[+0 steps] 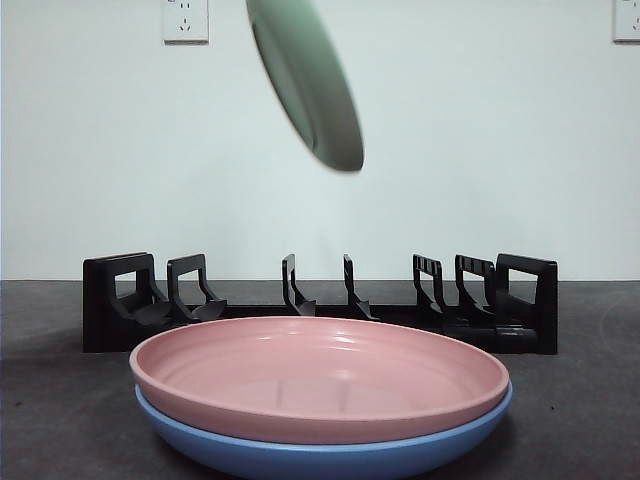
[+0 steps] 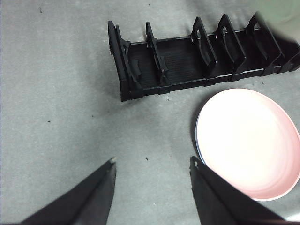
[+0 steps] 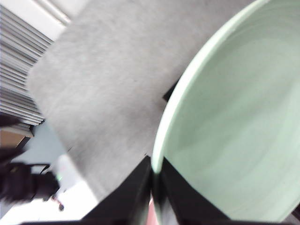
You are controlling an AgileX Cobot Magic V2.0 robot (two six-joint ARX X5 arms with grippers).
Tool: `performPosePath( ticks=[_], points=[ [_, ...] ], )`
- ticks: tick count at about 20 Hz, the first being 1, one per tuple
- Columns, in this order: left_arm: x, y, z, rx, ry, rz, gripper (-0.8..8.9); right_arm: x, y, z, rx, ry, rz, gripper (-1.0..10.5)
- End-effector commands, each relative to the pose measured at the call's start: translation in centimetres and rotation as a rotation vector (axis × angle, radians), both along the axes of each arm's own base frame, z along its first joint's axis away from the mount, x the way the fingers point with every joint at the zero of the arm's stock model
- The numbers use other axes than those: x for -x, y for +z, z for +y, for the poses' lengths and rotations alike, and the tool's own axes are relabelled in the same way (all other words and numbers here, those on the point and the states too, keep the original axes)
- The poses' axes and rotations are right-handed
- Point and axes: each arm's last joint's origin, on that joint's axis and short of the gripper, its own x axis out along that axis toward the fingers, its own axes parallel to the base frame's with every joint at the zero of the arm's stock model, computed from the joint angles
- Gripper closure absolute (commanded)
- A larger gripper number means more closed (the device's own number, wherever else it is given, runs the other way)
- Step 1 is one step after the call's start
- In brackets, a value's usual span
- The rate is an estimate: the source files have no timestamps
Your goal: Place the plate
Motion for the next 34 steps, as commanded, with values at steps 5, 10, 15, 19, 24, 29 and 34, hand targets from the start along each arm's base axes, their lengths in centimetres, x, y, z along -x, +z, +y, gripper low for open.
performPosePath(
  ticks=[5,10,15,19,24,29,34],
  points=[
    [0.0,0.4,-0.1,0.002,-0.006,-0.018,5.65,7.6,5.1,-1.0,-0.079,0.125,-0.168,9.3],
    [0.0,0.4,-0.1,0.002,-0.006,-0.018,5.65,12.8,5.2,-2.2,-0.116,0.176,-0.271,9.3],
    [0.0,0.4,-0.1,0.002,-0.006,-0.018,5.65,16.3,2.0,-2.8,-0.152,0.188,-0.252,9.3],
    [0.0,0.4,-0.1,0.002,-0.006,-0.018,5.65,17.9,-2.4,-2.5,-0.101,0.178,-0.156,9.3],
    [0.0,0.4,-0.1,0.002,-0.006,-0.018,5.65,19.1,-9.1,-1.0,0.101,0.142,-0.111,9.3],
    [0.0,0.4,-0.1,0.002,-0.006,-0.018,5.65,19.7,-12.7,1.2,0.293,0.142,-0.198,9.3],
    [0.0,0.4,-0.1,0.002,-0.006,-0.018,5.65,18.9,-17.2,4.5,0.461,0.197,-0.169,9.3]
  ],
)
